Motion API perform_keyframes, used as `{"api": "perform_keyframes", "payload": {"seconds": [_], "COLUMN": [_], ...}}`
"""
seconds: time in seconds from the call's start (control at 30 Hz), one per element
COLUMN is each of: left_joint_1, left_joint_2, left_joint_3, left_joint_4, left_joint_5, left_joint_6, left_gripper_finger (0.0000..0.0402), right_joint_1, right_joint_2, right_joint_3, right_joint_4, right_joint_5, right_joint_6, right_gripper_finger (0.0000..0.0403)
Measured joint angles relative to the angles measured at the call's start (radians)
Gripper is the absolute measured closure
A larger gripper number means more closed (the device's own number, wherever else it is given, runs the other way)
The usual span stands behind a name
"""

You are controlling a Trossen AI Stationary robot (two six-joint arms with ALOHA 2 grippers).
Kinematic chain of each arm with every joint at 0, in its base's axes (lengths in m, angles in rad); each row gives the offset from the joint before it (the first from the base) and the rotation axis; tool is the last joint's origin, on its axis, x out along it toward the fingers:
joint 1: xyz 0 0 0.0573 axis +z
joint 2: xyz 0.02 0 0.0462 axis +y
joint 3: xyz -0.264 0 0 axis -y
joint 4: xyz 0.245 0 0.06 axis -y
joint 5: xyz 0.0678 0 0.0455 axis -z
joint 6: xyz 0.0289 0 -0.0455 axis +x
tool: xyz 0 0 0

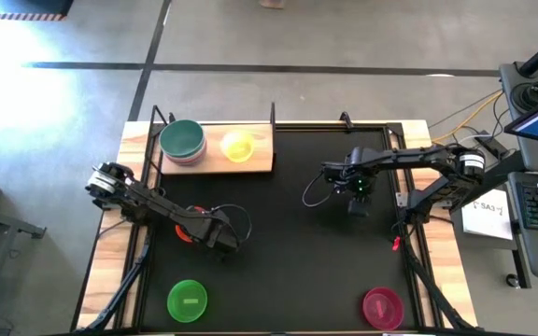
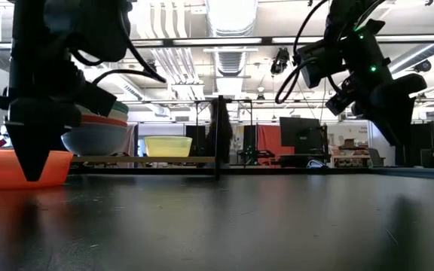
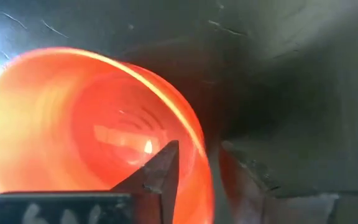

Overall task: Place and stack bowls onto a shelf
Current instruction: Stack the orange bowl on top of the yellow bowl on the shelf

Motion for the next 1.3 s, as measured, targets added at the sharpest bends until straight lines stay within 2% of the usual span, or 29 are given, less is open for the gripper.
{"api": "perform_keyframes", "payload": {"seconds": [0.23, 0.4, 0.57, 0.87, 1.07, 1.3], "left_joint_1": [0.000, 0.002, 0.009, 0.031, 0.121, 0.340], "left_joint_2": [0.000, 0.000, 0.000, 0.000, 0.000, 0.000], "left_joint_3": [-0.003, 0.009, 0.080, 0.228, 0.298, 0.349], "left_joint_4": [0.030, 0.048, 0.049, 0.041, -0.001, 0.004], "left_joint_5": [-0.032, -0.025, -0.036, -0.219, -0.370, -0.410], "left_joint_6": [0.064, 0.114, 0.220, 0.422, 0.567, 0.773], "left_gripper_finger": [0.0395, 0.0398, 0.0400, 0.0401, 0.0401, 0.0402], "right_joint_1": [0.000, 0.000, 0.000, 0.000, 0.000, 0.000], "right_joint_2": [0.000, 0.000, 0.000, 0.000, 0.000, 0.000], "right_joint_3": [0.007, 0.007, 0.007, 0.007, 0.007, 0.007], "right_joint_4": [0.040, 0.061, 0.074, 0.081, 0.085, 0.085], "right_joint_5": [0.000, 0.000, 0.000, 0.009, 0.009, 0.009], "right_joint_6": [0.006, 0.002, -0.012, -0.049, -0.029, -0.025], "right_gripper_finger": [0.0207, 0.0207, 0.0207, 0.0207, 0.0207, 0.0207]}}
